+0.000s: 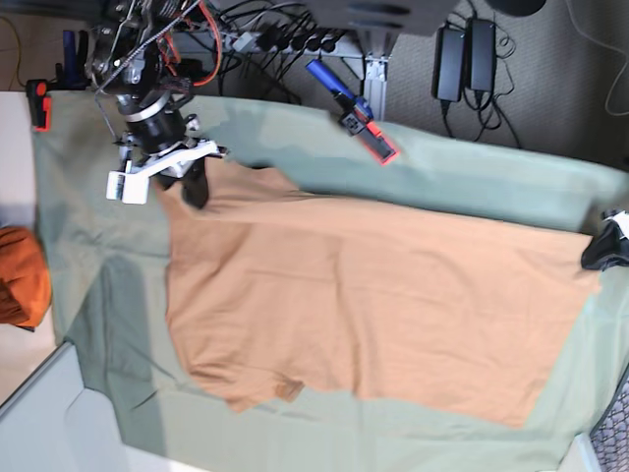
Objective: Fold the T-shirt properly
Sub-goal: 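Grasp the hem corner with the left gripper, stretching the shirt lengthwise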
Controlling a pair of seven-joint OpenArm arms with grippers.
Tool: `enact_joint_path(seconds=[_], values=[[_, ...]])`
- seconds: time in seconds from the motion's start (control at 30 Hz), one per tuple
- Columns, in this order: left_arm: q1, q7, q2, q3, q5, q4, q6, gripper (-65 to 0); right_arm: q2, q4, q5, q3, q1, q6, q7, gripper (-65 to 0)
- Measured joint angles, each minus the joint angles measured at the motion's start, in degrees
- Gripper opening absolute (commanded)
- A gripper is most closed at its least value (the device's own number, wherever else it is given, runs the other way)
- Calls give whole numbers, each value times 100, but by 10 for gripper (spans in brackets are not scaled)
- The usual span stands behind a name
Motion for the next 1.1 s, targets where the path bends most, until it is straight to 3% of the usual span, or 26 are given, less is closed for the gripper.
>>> enact_joint_path(seconds=[0.17, 0.5, 0.8, 1.0, 1.03, 1.1], values=[[-297, -577, 201, 2, 826, -24, -22, -650, 0, -337, -249, 0, 542, 4, 129, -650], [-1246, -807, 603, 210, 1185, -1220, -35, -650, -2, -1648, -282, 0, 1631, 17, 201, -650], [-2006, -1602, 603, 977, 1969, -2205, -48, -646, 0, -2651, -741, -540, 2267, 20, 492, -650], [-2212, -1742, 601, 1069, 2162, -2299, -46, -492, -2, -3075, -1121, -844, 2597, 20, 629, -650], [-2212, -1764, 597, 1069, 2149, -2299, -46, -446, -2, -3104, -1119, -846, 2640, 20, 640, -629], [-2190, -1759, 601, 1069, 2179, -2306, -46, -342, 2, -3128, -1143, -846, 2643, 20, 706, -474]])
